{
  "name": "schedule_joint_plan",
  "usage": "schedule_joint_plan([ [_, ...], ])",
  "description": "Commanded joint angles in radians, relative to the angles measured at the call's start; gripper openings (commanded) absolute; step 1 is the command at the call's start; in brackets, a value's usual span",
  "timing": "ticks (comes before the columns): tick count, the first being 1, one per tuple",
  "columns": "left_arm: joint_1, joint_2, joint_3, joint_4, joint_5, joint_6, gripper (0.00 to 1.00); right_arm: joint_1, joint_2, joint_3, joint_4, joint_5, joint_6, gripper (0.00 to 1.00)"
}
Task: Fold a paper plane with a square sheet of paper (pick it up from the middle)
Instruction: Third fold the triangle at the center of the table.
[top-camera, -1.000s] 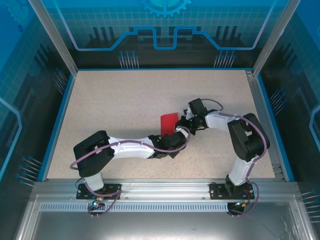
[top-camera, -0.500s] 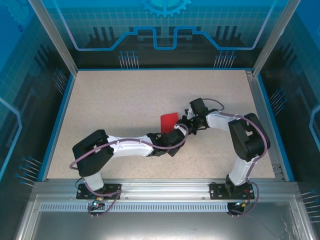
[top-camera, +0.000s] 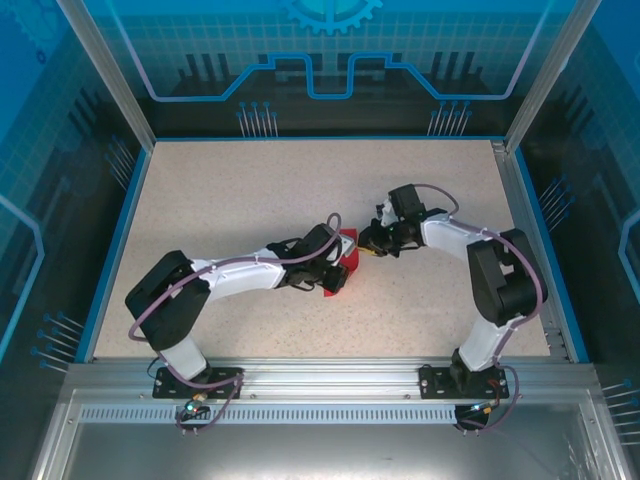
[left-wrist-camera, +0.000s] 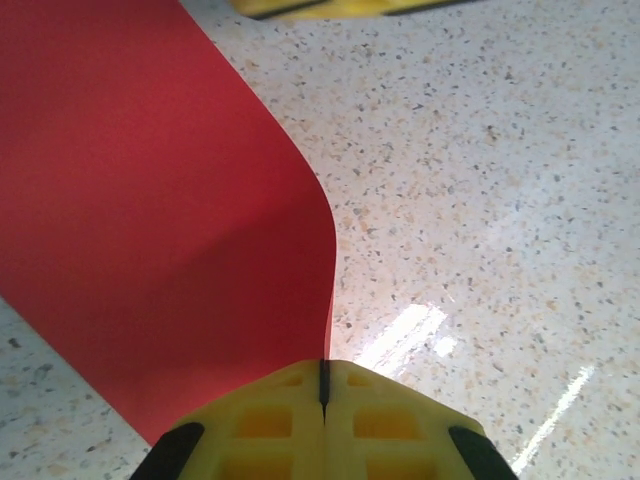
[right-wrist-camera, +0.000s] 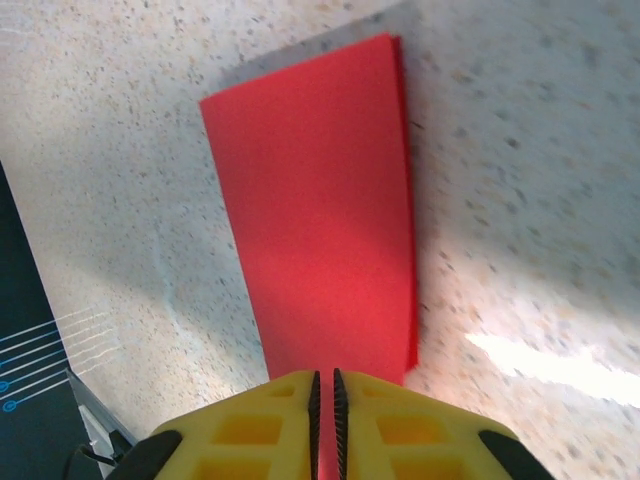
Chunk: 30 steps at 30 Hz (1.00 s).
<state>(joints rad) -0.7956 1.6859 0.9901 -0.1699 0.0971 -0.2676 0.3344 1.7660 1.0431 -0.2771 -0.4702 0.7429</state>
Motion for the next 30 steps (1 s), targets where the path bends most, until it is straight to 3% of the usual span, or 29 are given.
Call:
schedule_joint_plan([
  [1,0.032,-0.002,-0.025,0.026,0.114,-0.022,0.00,0.028,0.071,0.066,-0.020,-0.043,-0.031,0.14],
  [11,0.091,0.020,-0.017,0.002,0.214,-0.012,0.00,0.041,0.218,0.182,-0.057,-0.016,-0.055,0.13],
  [20,0.127,0.035,-0.007,-0.019,0.232,-0.011,0.00,0.059,0.283,0.235,-0.168,0.092,-0.189,0.13],
  [30,0.177,0.111,0.051,-0.067,0.233,-0.010,0.00,0.070,0.296,0.231,-0.183,0.127,-0.218,0.13],
])
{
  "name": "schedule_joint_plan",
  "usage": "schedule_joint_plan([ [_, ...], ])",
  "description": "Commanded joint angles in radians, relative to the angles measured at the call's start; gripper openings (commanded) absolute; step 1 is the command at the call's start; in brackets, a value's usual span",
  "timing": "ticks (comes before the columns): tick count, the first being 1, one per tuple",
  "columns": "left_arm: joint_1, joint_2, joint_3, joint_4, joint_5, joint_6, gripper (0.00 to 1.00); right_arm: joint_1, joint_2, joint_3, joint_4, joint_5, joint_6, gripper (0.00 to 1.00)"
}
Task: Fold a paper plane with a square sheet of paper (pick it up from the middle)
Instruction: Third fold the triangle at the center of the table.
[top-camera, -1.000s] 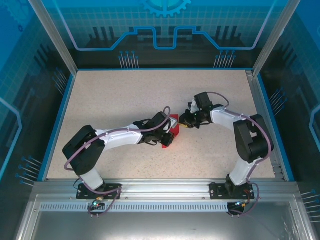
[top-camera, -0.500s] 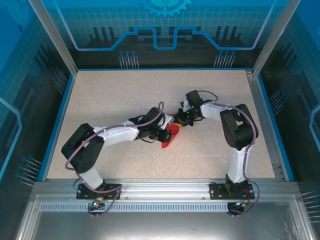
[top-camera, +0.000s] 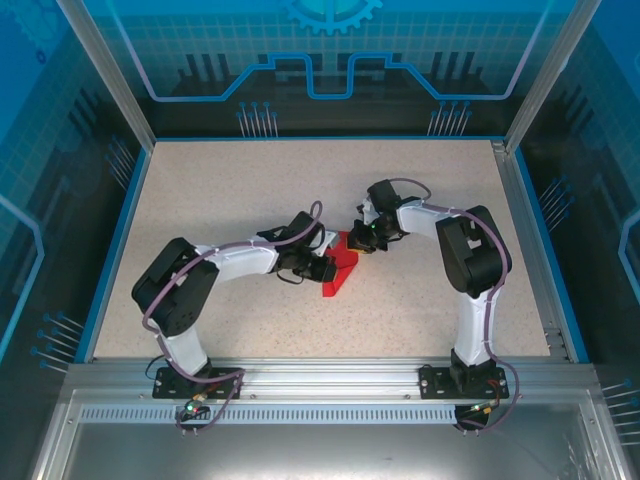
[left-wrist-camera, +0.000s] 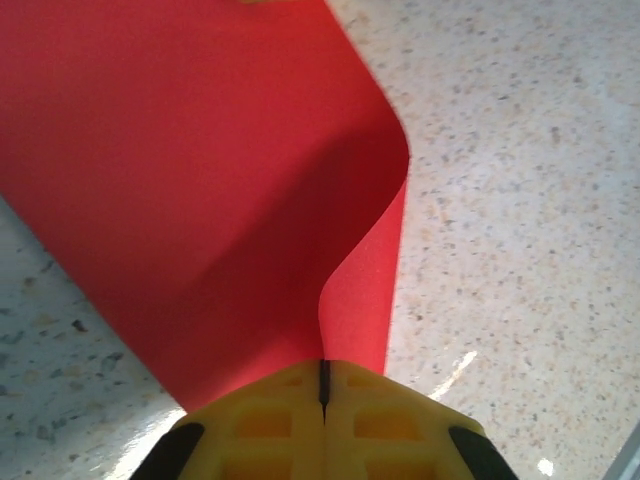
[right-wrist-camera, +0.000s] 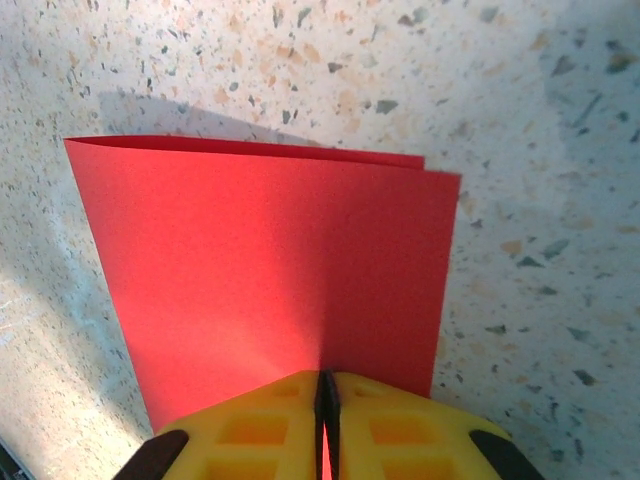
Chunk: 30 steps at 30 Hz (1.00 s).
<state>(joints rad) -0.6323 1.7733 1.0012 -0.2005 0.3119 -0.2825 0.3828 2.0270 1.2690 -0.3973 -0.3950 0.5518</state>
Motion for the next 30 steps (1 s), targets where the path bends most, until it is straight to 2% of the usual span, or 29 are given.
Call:
schedule_joint_plan([
  [1,0.018,0.032,0.049,-0.044,0.011,0.006,0.00,0.022,0.036,0.007,-0.066,0.054,-0.027,0.13],
  [4,0.025,0.043,0.068,-0.055,-0.031,0.008,0.00,0.024,0.039,0.009,-0.069,0.062,-0.027,0.13],
  [16,0.034,0.084,0.108,-0.099,-0.088,0.037,0.00,0.025,0.038,0.002,-0.072,0.068,-0.022,0.14],
  [30,0.033,0.100,0.128,-0.106,-0.125,0.028,0.00,0.025,0.033,-0.005,-0.076,0.076,-0.016,0.14],
])
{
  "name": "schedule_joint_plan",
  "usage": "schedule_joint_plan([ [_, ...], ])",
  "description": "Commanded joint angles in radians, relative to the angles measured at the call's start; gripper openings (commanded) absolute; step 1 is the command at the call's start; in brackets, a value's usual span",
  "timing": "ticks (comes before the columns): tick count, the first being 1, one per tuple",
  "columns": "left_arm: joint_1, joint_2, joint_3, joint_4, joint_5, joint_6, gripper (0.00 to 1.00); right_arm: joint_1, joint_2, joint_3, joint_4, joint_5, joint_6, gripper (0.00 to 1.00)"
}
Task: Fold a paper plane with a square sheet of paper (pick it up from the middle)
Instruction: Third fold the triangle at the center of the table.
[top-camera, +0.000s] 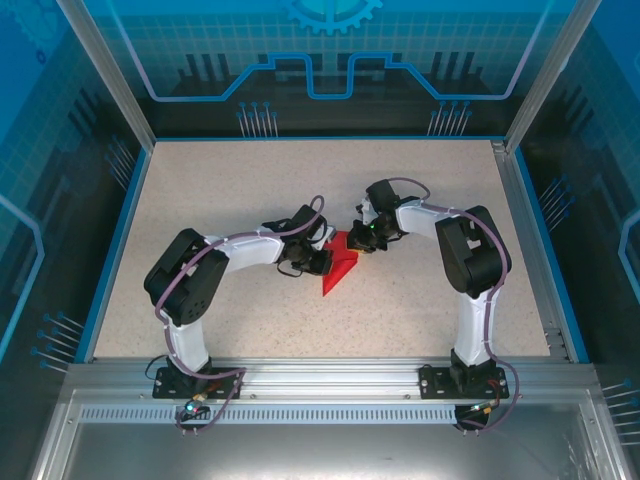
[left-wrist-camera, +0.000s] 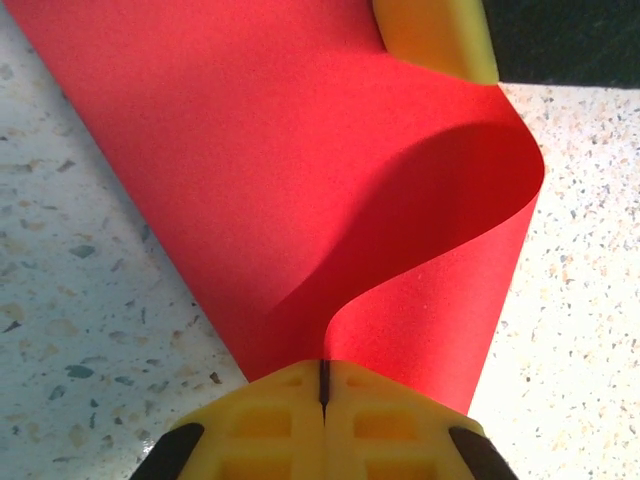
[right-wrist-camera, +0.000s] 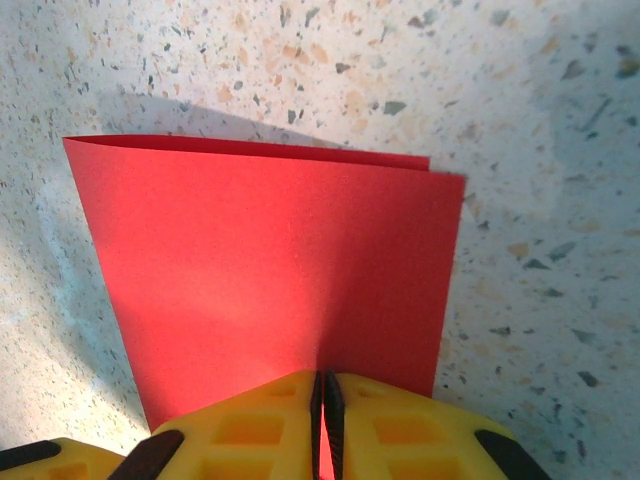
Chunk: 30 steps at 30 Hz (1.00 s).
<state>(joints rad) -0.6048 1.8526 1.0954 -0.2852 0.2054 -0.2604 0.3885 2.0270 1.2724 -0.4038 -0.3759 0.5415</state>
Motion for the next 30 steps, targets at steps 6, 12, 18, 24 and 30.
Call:
schedule_joint_plan([
  [6,0.006,0.028,0.037,-0.031,-0.039,0.001,0.00,0.020,0.041,-0.004,-0.073,0.058,-0.003,0.15],
  [12,0.006,0.028,0.037,-0.045,-0.045,-0.002,0.00,0.020,0.044,-0.002,-0.075,0.062,-0.002,0.15],
  [18,0.006,0.026,0.037,-0.057,-0.058,-0.006,0.00,0.019,0.047,0.002,-0.082,0.067,-0.005,0.15],
  [24,0.005,0.030,0.041,-0.051,-0.061,-0.005,0.00,0.020,0.045,-0.001,-0.082,0.066,-0.005,0.15],
  [30,0.006,0.039,0.040,-0.048,-0.057,0.000,0.01,0.020,0.044,-0.006,-0.082,0.066,-0.005,0.15],
])
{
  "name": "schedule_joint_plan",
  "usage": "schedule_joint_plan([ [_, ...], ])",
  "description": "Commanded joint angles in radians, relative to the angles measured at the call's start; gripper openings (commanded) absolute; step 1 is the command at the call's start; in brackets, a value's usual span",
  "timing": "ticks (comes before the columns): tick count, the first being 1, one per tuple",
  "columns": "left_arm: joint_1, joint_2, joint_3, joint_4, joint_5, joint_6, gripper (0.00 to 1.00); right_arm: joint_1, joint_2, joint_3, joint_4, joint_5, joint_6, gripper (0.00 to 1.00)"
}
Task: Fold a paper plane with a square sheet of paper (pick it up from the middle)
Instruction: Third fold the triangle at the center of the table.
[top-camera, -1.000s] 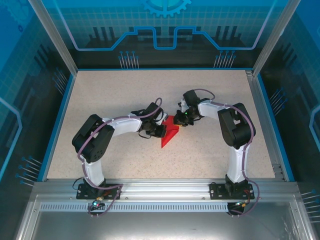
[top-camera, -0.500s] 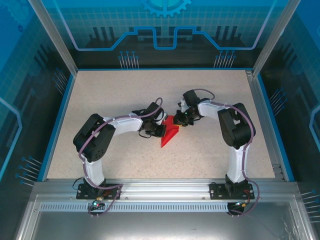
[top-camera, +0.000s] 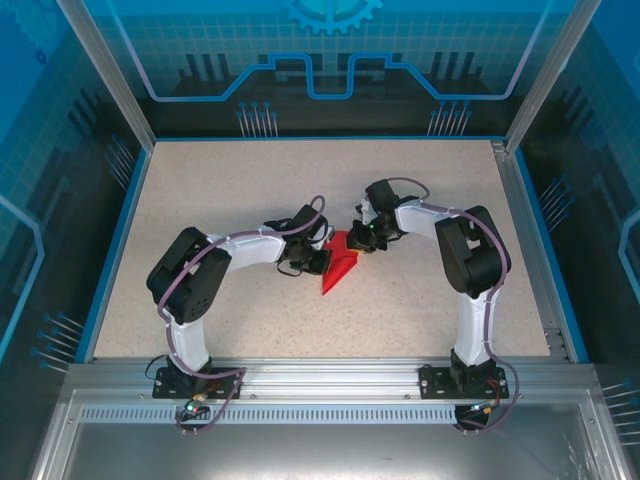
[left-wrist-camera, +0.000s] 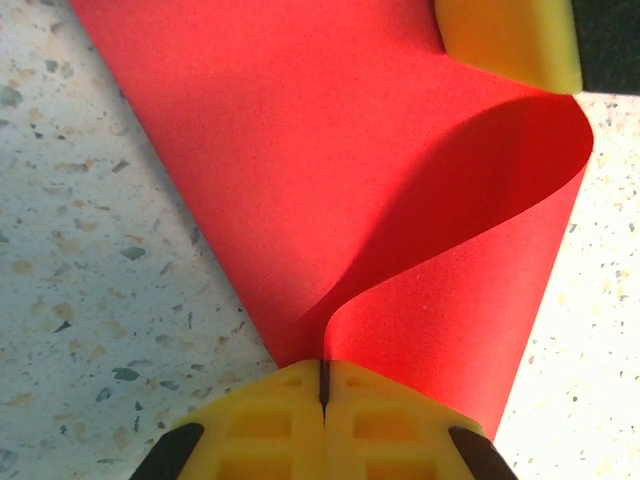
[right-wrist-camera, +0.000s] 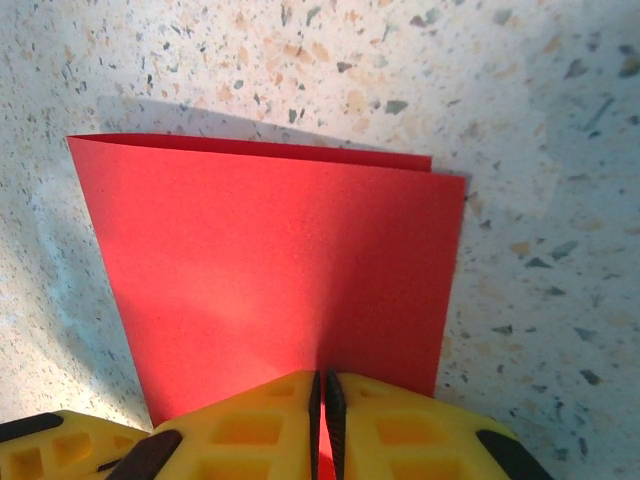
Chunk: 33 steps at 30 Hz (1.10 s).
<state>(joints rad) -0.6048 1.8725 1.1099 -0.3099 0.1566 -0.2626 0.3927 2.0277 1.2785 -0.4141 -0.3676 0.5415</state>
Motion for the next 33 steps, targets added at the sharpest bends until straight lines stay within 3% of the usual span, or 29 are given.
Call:
schedule_joint_plan([
  [1,0.006,0.023,0.028,-0.031,-0.011,0.001,0.01,0.016,0.043,-0.011,-0.072,0.058,-0.005,0.15],
  [33,0.006,-0.029,0.011,-0.024,-0.007,-0.030,0.02,0.015,0.032,-0.018,-0.081,0.076,-0.006,0.15],
])
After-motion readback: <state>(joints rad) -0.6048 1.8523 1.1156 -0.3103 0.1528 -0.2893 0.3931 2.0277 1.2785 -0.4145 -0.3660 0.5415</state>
